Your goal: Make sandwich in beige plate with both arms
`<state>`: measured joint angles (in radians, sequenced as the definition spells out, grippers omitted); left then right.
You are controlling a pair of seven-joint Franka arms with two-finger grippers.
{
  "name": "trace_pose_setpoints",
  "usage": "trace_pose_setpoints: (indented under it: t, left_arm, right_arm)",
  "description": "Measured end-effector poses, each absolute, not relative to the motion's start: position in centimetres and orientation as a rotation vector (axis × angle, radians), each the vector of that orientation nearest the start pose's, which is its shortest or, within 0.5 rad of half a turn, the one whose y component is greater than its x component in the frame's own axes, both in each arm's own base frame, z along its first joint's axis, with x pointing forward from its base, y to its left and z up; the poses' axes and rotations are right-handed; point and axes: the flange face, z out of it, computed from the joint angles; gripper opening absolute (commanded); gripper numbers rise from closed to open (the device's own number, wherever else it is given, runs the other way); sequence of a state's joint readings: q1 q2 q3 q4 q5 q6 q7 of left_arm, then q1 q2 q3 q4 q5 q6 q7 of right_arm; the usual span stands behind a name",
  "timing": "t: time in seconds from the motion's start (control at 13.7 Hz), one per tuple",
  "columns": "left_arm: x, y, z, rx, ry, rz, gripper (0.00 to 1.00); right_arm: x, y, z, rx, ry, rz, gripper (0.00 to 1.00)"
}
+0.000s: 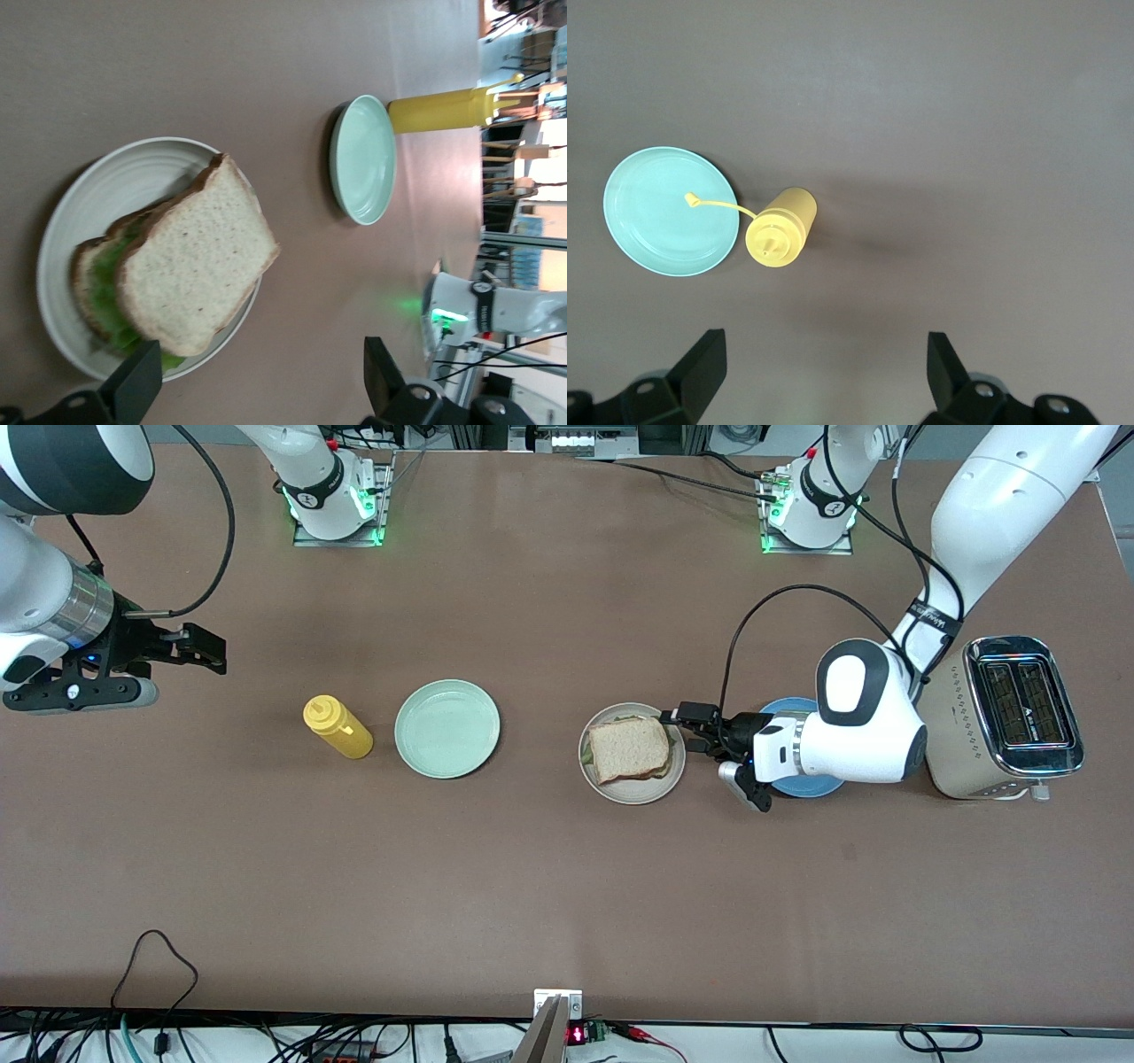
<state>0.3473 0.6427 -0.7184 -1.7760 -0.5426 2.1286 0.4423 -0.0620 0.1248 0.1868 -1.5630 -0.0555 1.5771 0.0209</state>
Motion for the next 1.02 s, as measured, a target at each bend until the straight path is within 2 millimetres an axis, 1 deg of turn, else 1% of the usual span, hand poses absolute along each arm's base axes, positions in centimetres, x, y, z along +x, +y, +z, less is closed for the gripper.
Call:
trace_pose_setpoints:
  t: [0.07,0.29,0.44,0.59,0.73,0.88,0.95,1.02]
  left_arm:
    - [61.1,-21.0,27.9,2.280,-0.476,-0.173,1.00]
    - [61.4,-18.5,28.2,2.417,-0.532,-0.207,1.00]
    - [61.9,-16.8,29.0,2.517,-0.589,-0.235,1.00]
    - [62.5,-15.5,30.7,2.636,-0.664,-0.235,1.00]
    - [62.8,-13.8,32.7,2.726,-0.690,-0.234,1.00]
    - [63.3,-10.4,35.0,2.840,-0.646,-0.213,1.00]
    - [63.7,-8.4,36.5,2.906,-0.610,-0.180,1.00]
    - [63.9,-6.8,38.8,2.962,-0.577,-0.130,1.00]
  right_arm:
    - [58.4,6.1,55.9,-3.173,-0.170,0.168,1.00]
    - [58.4,6.1,55.9,-3.172,-0.170,0.168,1.00]
    - [58.4,6.1,55.9,-3.172,-0.171,0.168,1.00]
    - [58.4,6.1,55.9,-3.172,-0.170,0.167,1.00]
    - [58.5,6.1,55.9,-3.172,-0.169,0.166,1.00]
    - [58.6,6.0,55.4,-3.170,-0.166,0.178,1.00]
    - [58.8,5.9,55.0,-3.169,-0.163,0.189,1.00]
    - [59.0,5.7,54.6,-3.167,-0.158,0.196,1.00]
